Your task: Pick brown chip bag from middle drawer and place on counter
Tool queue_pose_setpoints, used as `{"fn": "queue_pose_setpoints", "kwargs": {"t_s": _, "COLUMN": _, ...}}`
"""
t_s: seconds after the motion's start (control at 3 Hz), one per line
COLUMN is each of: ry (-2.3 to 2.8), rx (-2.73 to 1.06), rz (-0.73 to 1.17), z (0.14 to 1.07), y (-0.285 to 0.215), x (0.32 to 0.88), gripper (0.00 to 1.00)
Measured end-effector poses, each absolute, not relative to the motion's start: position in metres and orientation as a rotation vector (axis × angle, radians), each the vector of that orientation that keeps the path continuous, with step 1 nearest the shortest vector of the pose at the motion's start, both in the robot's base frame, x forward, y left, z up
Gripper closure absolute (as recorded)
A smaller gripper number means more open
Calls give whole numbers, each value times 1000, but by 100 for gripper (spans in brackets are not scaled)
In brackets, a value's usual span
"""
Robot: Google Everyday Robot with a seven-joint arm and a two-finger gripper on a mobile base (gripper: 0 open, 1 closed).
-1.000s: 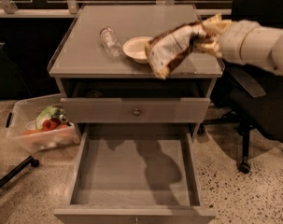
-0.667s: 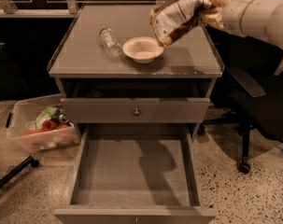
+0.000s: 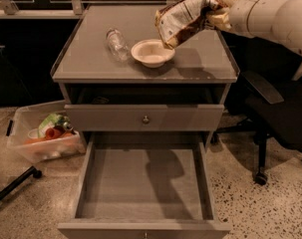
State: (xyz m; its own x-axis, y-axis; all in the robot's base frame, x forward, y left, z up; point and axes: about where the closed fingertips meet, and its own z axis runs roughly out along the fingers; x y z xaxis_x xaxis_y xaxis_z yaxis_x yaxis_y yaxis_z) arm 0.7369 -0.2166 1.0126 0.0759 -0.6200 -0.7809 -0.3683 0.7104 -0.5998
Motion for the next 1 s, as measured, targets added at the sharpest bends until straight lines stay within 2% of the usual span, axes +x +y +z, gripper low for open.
{"fn": "queue_pose_setpoints", "kwargs": {"t_s": 0.33, "ry": 1532, "rx": -819, "rz": -236, "z": 1017, "y": -220, "x": 732, "gripper": 100}}
{"fn": "queue_pose_setpoints", "kwargs": {"t_s": 0.67, "ry": 1514, "rx": -762, "rz": -240, "z": 1025, "y": -220, "x": 752, "gripper": 100}}
{"fn": "queue_pose_setpoints", "kwargs": {"t_s": 1.0, "ry": 1485, "rx": -707, "rz": -238, "z": 1030, "y": -195, "x": 791, "gripper": 100}}
